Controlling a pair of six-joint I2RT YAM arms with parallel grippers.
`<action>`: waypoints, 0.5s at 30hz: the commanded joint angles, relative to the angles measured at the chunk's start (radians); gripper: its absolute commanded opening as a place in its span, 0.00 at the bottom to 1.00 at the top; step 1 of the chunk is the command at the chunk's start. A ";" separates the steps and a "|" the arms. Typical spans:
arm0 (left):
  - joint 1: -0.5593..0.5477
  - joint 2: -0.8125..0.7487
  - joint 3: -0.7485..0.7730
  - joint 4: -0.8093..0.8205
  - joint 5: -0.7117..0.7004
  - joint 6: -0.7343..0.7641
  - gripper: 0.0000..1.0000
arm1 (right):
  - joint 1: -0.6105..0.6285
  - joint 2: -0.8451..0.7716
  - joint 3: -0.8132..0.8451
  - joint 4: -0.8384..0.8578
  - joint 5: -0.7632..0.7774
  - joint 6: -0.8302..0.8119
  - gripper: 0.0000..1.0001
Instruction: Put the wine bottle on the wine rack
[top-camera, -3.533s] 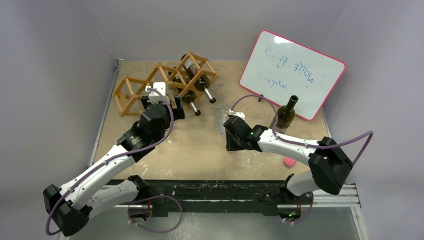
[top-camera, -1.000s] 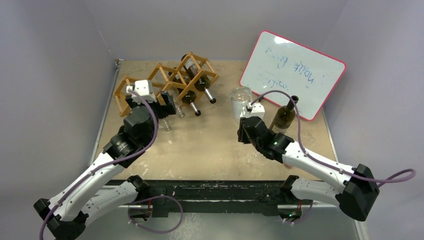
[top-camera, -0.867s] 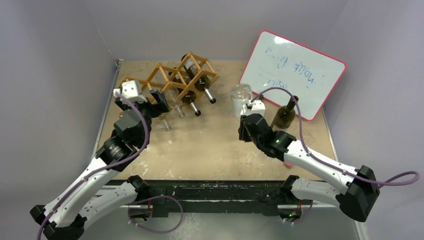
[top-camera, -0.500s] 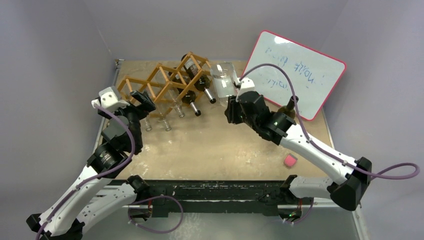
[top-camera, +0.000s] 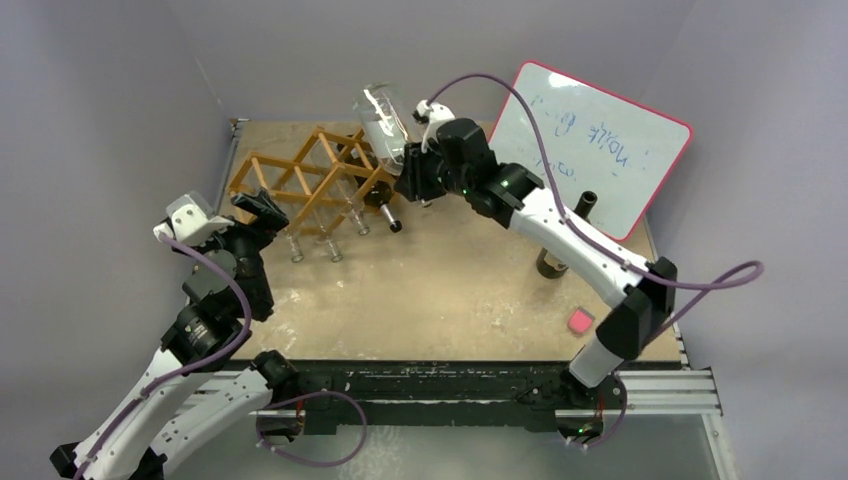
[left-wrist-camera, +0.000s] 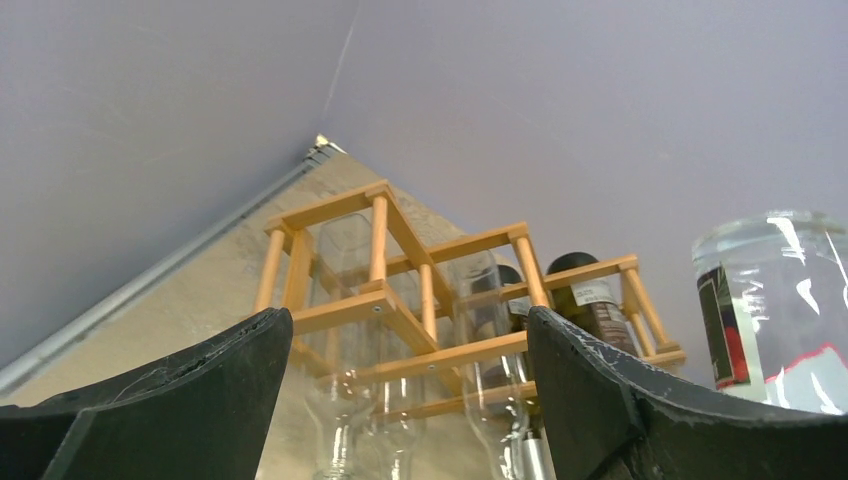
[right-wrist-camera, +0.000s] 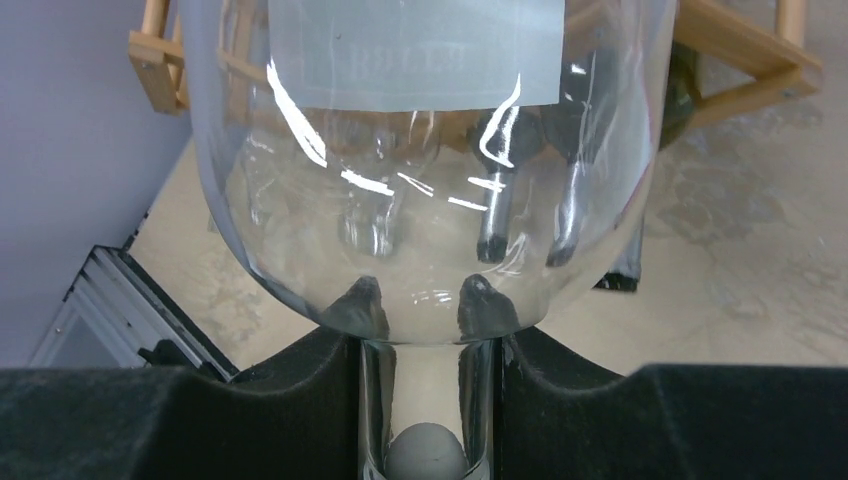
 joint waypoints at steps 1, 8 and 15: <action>-0.002 -0.003 0.040 0.061 -0.054 0.165 0.86 | -0.049 0.037 0.211 0.276 -0.122 -0.022 0.00; -0.002 -0.051 0.043 0.065 -0.042 0.197 0.86 | -0.095 0.233 0.429 0.195 -0.221 0.001 0.00; -0.002 -0.046 0.045 0.050 -0.025 0.194 0.86 | -0.098 0.382 0.603 0.098 -0.273 0.022 0.00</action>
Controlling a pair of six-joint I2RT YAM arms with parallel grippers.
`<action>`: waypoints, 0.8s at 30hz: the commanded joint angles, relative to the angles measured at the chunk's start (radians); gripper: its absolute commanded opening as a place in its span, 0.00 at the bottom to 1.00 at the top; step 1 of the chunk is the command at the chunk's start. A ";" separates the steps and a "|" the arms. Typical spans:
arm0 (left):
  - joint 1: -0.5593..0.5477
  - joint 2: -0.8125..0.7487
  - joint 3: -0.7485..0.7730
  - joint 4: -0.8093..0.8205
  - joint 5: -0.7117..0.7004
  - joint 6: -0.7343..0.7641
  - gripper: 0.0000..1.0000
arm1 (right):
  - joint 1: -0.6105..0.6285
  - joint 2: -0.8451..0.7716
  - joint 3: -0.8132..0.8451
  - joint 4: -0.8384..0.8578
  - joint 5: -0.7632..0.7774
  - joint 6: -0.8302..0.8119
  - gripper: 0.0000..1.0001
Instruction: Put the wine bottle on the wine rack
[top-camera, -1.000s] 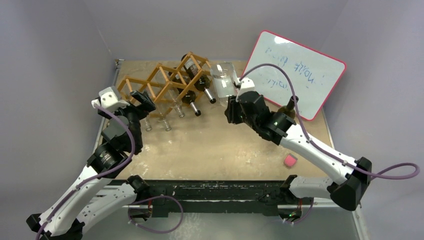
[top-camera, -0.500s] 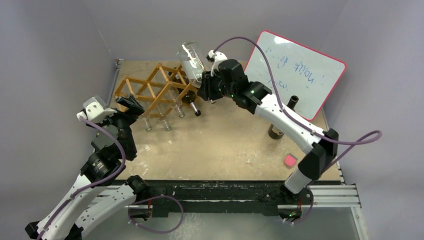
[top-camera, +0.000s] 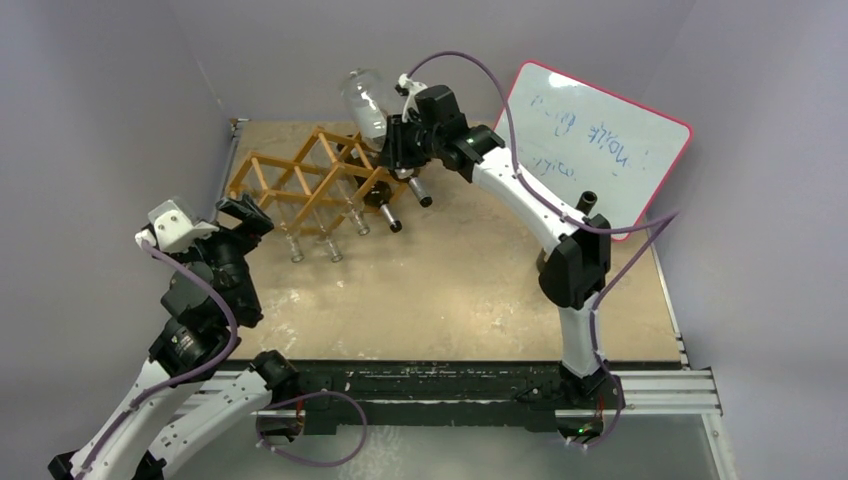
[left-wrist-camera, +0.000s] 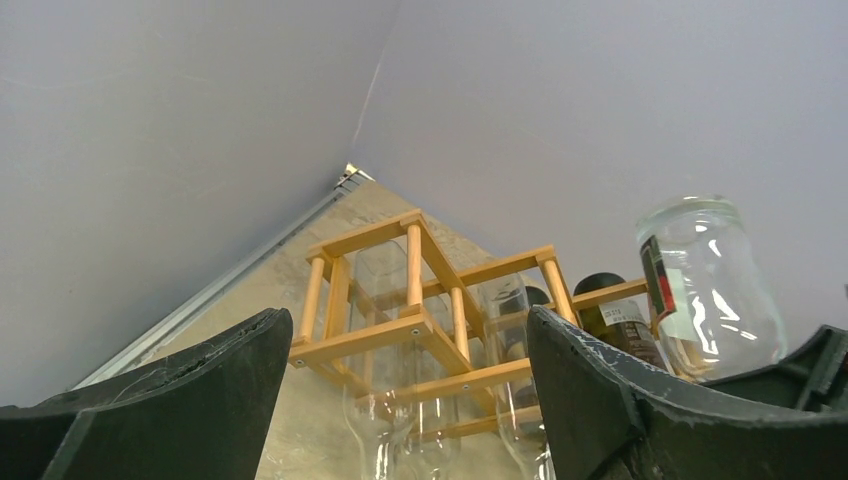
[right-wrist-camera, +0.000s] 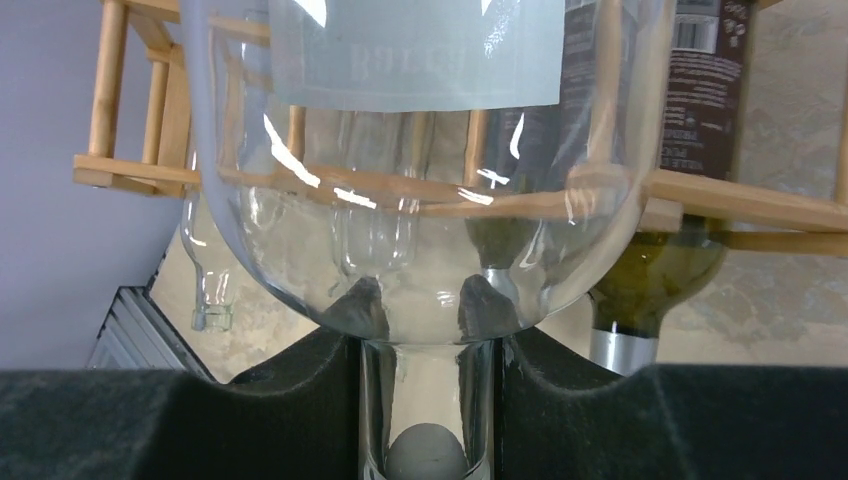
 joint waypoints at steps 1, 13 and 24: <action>-0.001 0.013 0.030 0.017 0.029 0.027 0.86 | 0.010 -0.020 0.191 0.149 -0.090 -0.007 0.00; -0.002 0.050 0.035 -0.008 0.091 0.014 0.87 | 0.011 0.120 0.317 0.053 -0.102 0.033 0.00; -0.002 0.052 0.028 -0.013 0.092 0.008 0.87 | 0.025 0.122 0.306 -0.021 -0.065 0.052 0.11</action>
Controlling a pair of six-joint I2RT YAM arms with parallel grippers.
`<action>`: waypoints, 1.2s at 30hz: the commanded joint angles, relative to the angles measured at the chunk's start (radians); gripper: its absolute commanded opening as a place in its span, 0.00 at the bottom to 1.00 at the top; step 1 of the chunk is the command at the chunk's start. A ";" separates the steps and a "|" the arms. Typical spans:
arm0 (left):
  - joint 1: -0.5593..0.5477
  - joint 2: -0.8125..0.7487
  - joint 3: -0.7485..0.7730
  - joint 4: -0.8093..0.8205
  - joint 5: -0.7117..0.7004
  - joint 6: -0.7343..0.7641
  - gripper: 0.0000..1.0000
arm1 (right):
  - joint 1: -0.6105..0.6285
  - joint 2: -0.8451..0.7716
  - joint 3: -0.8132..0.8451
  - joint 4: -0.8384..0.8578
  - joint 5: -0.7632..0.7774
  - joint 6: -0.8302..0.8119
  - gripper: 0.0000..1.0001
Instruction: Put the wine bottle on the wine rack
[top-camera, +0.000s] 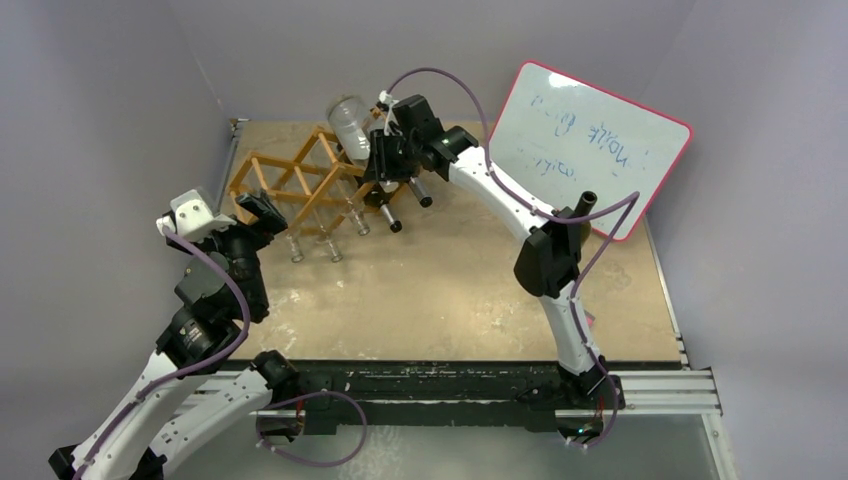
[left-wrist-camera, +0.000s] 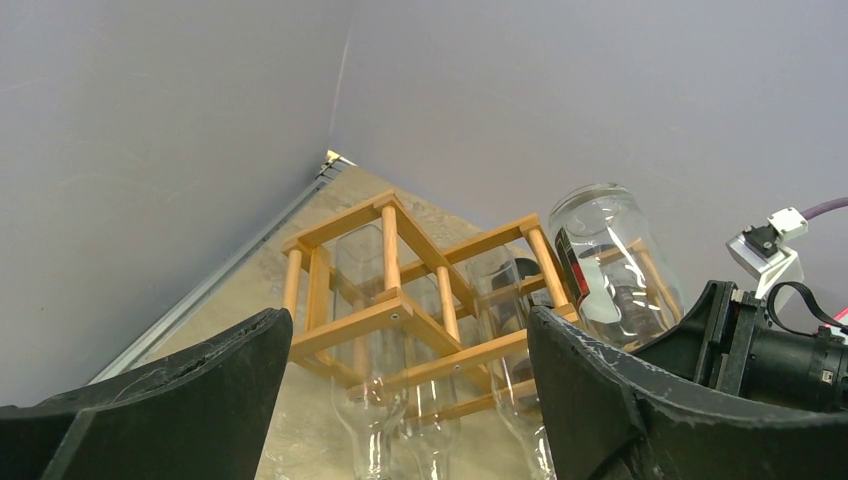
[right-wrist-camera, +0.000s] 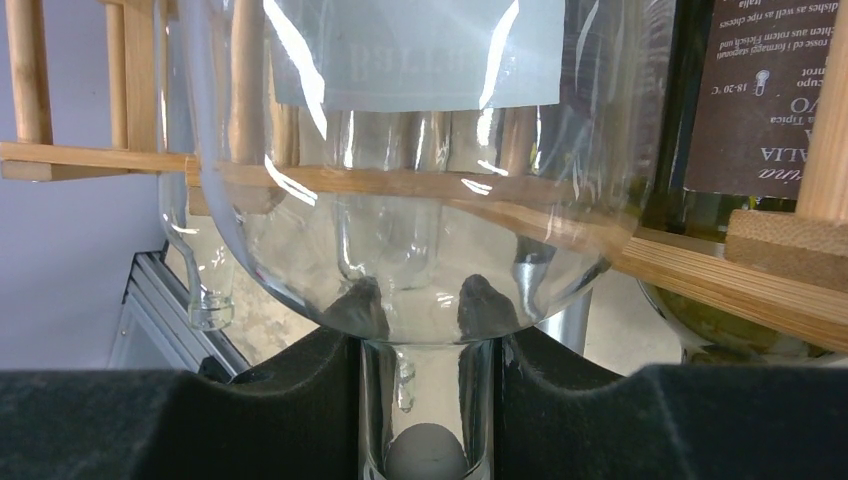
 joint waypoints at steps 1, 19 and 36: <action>-0.002 0.006 0.025 0.012 0.015 0.000 0.87 | 0.005 -0.096 0.092 0.118 0.009 -0.013 0.11; -0.001 0.000 0.020 0.002 0.011 -0.007 0.87 | 0.011 -0.144 0.074 0.044 0.049 -0.065 0.34; -0.002 -0.003 0.018 -0.005 0.009 -0.005 0.87 | 0.011 -0.196 -0.017 0.081 0.135 -0.107 0.66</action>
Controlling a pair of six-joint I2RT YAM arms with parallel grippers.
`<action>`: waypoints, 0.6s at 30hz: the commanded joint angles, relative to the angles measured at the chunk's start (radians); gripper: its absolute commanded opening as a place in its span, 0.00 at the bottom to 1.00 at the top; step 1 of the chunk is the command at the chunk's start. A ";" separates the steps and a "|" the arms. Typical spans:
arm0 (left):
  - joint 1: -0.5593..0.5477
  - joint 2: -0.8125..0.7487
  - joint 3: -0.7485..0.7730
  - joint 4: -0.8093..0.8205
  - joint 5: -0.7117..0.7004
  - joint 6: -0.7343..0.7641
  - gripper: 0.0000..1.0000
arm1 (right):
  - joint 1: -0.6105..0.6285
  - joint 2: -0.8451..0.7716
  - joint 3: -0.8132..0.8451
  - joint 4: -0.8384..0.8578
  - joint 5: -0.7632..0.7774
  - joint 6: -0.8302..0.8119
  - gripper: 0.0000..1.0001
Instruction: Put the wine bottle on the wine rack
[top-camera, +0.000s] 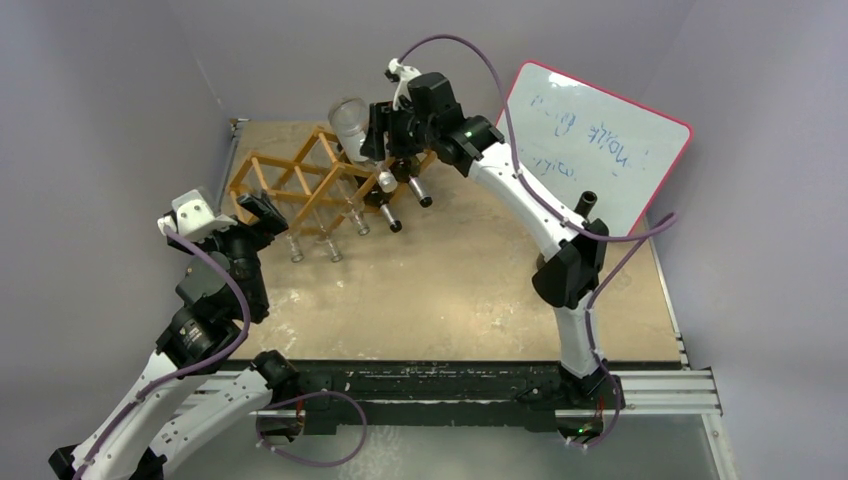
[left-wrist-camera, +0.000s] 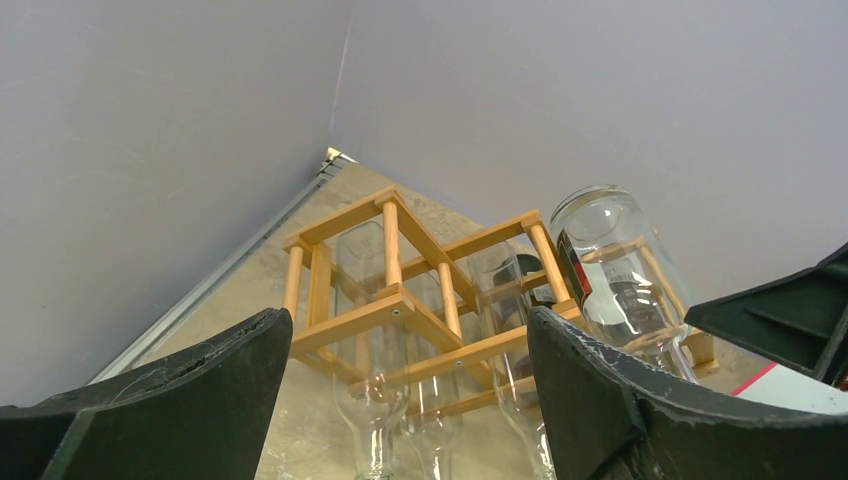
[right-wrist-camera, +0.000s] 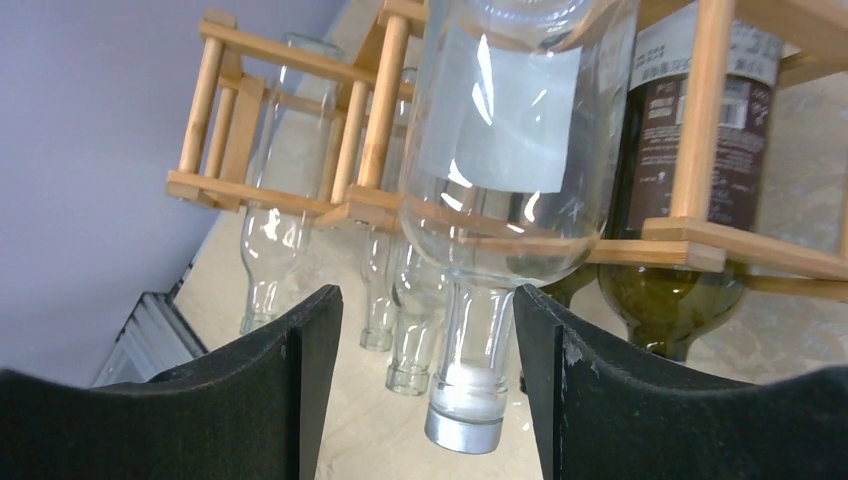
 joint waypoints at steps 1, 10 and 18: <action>-0.002 -0.004 0.019 0.007 0.006 0.002 0.87 | -0.001 -0.065 -0.027 0.049 0.079 -0.029 0.67; -0.002 0.001 0.024 0.003 0.020 -0.002 0.87 | -0.001 -0.303 -0.234 0.192 0.218 -0.069 0.68; -0.002 0.011 0.027 0.014 0.087 0.005 0.87 | -0.001 -0.579 -0.504 0.158 0.507 -0.102 0.70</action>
